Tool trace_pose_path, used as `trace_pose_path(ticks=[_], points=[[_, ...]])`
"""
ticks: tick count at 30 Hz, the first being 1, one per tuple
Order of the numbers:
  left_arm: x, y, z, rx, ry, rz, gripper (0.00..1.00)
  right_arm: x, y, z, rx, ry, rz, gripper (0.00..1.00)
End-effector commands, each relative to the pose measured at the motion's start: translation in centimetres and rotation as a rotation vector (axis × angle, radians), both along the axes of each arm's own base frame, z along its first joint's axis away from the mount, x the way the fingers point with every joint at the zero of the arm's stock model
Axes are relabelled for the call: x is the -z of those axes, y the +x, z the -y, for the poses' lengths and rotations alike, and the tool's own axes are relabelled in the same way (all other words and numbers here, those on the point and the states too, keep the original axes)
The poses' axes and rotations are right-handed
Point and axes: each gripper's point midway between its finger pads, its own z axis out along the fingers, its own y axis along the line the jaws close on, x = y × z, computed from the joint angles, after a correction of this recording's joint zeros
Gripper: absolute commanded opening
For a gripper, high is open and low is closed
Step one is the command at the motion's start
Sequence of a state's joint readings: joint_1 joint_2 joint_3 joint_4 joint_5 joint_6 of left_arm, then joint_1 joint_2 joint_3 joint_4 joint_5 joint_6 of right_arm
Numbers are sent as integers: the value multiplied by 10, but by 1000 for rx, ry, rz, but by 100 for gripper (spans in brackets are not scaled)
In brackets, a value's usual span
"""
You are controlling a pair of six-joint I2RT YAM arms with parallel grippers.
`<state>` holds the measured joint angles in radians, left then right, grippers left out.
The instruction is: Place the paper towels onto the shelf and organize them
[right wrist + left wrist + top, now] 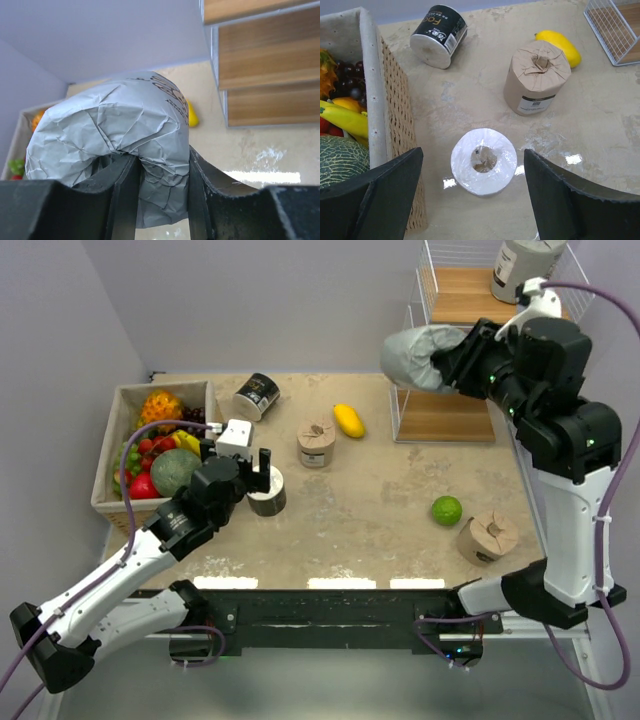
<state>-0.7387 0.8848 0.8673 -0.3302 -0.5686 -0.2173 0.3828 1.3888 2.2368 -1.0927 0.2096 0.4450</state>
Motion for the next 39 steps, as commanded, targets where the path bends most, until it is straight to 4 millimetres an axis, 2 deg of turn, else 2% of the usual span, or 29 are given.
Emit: trace_pose_path(ticks=[1, 3, 8, 10, 11, 12, 16, 21, 24, 30, 34, 36, 39], points=[[-10, 0, 1, -1, -42, 35, 87, -40, 7, 25, 129, -16, 106, 35], [-10, 0, 0, -2, -43, 37, 87, -60, 10, 30, 156, -3, 178, 35], [-9, -1, 2, 5, -46, 37, 88, -88, 14, 60, 315, -6, 292, 36], [-8, -1, 3, 6, -42, 32, 88, -106, 13, 69, 365, 17, 365, 36], [-8, 0, 3, 6, -41, 31, 88, -107, 15, 76, 411, 11, 373, 37], [-7, 0, 4, 8, -39, 29, 88, -117, 16, 80, 435, 27, 412, 37], [-8, -1, 3, 6, -45, 32, 88, -126, 28, 86, 484, 18, 442, 38], [-8, -2, 3, 9, -45, 32, 88, -121, 55, 88, 494, 31, 441, 38], [-9, -2, 4, 13, -51, 34, 88, -111, 73, 107, 522, 65, 420, 38], [-8, -2, 5, 19, -48, 31, 88, -100, 102, 121, 520, 142, 403, 38], [-7, -2, 6, 20, -47, 27, 88, -88, 121, 118, 473, 190, 371, 39], [-6, -1, 7, 23, -46, 25, 88, -79, 129, 124, 477, 203, 336, 40], [-2, 0, 9, 24, -38, 15, 88, -75, 140, 118, 452, 239, 328, 40]])
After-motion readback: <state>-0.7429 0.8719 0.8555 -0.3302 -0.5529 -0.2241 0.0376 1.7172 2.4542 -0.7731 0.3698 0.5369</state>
